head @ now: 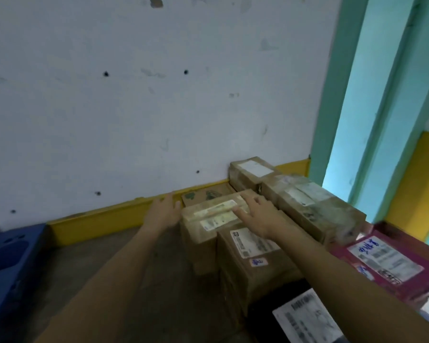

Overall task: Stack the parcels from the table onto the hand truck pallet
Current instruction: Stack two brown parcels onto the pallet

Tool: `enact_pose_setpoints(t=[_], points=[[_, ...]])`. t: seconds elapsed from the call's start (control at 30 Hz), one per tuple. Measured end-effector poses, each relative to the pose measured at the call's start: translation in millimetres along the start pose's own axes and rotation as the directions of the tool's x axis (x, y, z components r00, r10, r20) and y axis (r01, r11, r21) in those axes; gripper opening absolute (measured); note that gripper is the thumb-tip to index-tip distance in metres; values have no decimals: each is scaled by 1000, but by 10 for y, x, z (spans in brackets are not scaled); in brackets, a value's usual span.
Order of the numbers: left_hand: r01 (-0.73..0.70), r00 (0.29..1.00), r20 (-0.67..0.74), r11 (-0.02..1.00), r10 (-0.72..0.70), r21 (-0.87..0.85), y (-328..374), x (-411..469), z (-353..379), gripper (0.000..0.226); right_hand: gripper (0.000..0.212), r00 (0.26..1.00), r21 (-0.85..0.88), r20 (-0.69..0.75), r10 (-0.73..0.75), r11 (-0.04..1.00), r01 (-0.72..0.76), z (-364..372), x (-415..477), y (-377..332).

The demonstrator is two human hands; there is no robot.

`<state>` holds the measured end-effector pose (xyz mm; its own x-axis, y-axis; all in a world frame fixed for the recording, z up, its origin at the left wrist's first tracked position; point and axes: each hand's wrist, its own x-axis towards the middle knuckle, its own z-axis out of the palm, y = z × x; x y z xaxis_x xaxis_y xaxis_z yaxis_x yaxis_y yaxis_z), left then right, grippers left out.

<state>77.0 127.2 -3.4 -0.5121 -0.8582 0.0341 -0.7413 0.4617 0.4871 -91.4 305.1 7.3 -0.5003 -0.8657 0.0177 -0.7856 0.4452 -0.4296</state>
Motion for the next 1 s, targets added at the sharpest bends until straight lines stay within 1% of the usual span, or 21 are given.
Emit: enact_pose_setpoints(t=[0.07, 0.17, 0.27, 0.37, 0.43, 0.53, 0.67, 0.8, 0.87, 1.0], points=[[75, 997, 32, 997, -76, 11, 92, 110, 204, 53, 64, 1000, -65, 19, 8, 998, -7, -28, 157, 176], [175, 981, 88, 985, -174, -6, 180, 194, 459, 56, 63, 1000, -111, 17, 4, 994, -2, -16, 329, 339], [170, 977, 122, 984, -175, 50, 187, 194, 664, 65, 63, 999, -109, 38, 16, 994, -12, 27, 456, 433], [218, 971, 110, 975, -213, -31, 123, 178, 753, 71, 63, 997, -110, 63, 32, 994, -25, 69, 542, 482], [207, 974, 114, 976, -198, -75, 83, 155, 783, 70, 64, 995, -145, 87, 52, 989, -39, 100, 562, 487], [179, 979, 117, 979, -167, -97, 47, 160, 758, 69, 66, 995, -204, 80, 67, 978, -49, 110, 580, 444], [202, 971, 141, 978, -194, -45, -38, 169, 684, 73, 73, 985, -156, 136, 111, 984, -89, 95, 611, 388], [208, 969, 166, 968, -185, -137, -108, 241, 695, 74, 71, 976, -96, 183, 114, 991, -98, 95, 633, 359], [218, 967, 172, 961, -189, -171, -95, 278, 724, 73, 68, 977, -87, 182, 113, 991, -99, 98, 629, 385], [207, 976, 101, 960, -191, -189, -51, 270, 735, 71, 64, 988, -45, 121, 99, 995, -94, 116, 637, 431]])
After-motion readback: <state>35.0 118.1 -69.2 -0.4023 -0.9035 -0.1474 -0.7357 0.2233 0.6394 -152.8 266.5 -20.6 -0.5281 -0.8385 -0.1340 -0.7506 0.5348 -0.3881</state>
